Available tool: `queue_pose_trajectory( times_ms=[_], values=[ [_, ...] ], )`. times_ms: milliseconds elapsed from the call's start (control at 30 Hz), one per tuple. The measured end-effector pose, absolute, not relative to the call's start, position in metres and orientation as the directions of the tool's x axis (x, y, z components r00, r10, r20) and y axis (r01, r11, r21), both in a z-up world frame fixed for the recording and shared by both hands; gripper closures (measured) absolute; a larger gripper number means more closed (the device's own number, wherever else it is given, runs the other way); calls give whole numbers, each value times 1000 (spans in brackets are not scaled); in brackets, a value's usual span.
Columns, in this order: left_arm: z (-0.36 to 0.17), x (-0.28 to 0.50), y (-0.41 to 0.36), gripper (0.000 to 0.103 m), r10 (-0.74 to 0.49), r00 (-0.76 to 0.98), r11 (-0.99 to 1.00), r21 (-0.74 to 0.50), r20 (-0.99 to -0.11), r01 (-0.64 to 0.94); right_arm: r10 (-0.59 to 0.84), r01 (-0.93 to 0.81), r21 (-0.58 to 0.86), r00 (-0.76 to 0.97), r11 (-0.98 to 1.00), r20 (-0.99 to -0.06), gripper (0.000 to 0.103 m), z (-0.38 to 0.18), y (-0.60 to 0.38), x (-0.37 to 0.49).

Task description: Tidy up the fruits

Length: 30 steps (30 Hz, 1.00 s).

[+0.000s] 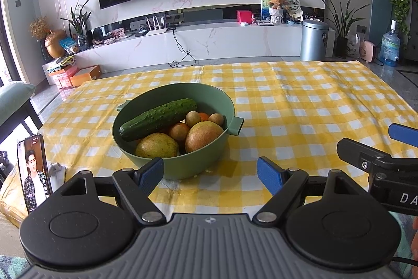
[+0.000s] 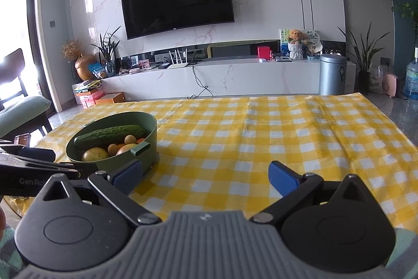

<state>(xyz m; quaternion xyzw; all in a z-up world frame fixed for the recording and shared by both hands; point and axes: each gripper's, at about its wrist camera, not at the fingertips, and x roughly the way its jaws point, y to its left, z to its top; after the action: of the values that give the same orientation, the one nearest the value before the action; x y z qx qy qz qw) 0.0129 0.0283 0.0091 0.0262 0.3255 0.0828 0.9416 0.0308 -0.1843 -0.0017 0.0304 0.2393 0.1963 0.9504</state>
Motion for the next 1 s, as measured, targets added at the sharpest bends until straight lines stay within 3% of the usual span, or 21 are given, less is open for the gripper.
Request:
queue_pose_trajectory(
  times_ms=[1000],
  values=[
    [16, 11, 26, 8, 137, 800, 991, 90, -585, -104, 368, -335, 157, 799, 929, -476, 4, -6, -183, 36]
  ],
)
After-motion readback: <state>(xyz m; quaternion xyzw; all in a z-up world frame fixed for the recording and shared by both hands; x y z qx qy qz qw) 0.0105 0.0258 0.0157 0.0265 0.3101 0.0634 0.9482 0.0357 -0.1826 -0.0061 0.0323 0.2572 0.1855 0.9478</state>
